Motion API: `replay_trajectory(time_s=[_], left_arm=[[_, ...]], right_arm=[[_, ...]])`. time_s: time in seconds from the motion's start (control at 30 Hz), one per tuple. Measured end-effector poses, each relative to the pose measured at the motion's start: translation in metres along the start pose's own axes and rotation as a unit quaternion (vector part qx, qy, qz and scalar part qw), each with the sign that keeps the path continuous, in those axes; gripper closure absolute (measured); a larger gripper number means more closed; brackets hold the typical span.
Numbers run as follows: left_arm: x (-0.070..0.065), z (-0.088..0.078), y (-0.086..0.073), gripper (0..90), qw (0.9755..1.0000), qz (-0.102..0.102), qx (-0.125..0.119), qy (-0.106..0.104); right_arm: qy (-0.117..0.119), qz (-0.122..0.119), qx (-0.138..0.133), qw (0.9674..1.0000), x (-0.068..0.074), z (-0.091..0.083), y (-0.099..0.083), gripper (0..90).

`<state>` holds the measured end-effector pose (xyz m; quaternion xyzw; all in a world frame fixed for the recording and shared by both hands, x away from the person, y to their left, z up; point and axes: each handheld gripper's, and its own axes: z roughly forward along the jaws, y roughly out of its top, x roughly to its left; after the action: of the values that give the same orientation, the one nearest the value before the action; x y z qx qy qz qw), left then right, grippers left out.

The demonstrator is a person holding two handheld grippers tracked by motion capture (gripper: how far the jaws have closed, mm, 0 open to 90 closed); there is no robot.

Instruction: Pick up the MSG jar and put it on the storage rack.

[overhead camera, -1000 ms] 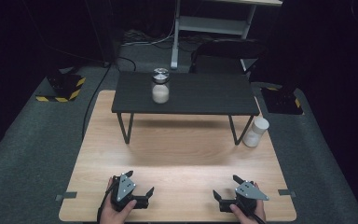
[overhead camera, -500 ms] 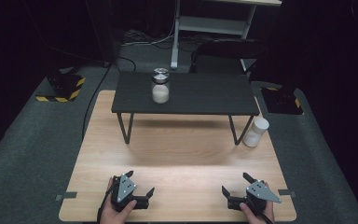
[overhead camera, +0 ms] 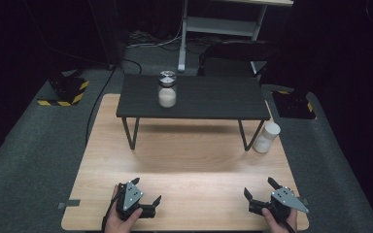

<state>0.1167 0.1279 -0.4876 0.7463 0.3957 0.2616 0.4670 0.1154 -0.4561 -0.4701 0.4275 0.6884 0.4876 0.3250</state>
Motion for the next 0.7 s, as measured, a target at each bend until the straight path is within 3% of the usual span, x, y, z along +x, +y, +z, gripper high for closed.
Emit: replay_trajectory(time_s=[0.23, 0.5, 0.7], left_arm=[[0.002, -0.001, -0.001, 0.2, 1.0, -0.006, -0.003, -0.004], [0.003, -0.001, -0.001, 0.3, 0.9999, -0.01, -0.003, -0.007], [0.004, -0.001, -0.001, 0.3, 0.9999, -0.012, -0.003, -0.007]], right_arm=[[-0.045, 0.01, -0.013, 0.9989, -0.002, 0.0, 0.001, 0.4], [-0.071, 0.012, -0.014, 0.9973, -0.011, 0.011, 0.012, 0.5], [-0.079, 0.014, -0.018, 0.9966, -0.025, 0.023, 0.027, 0.6]])
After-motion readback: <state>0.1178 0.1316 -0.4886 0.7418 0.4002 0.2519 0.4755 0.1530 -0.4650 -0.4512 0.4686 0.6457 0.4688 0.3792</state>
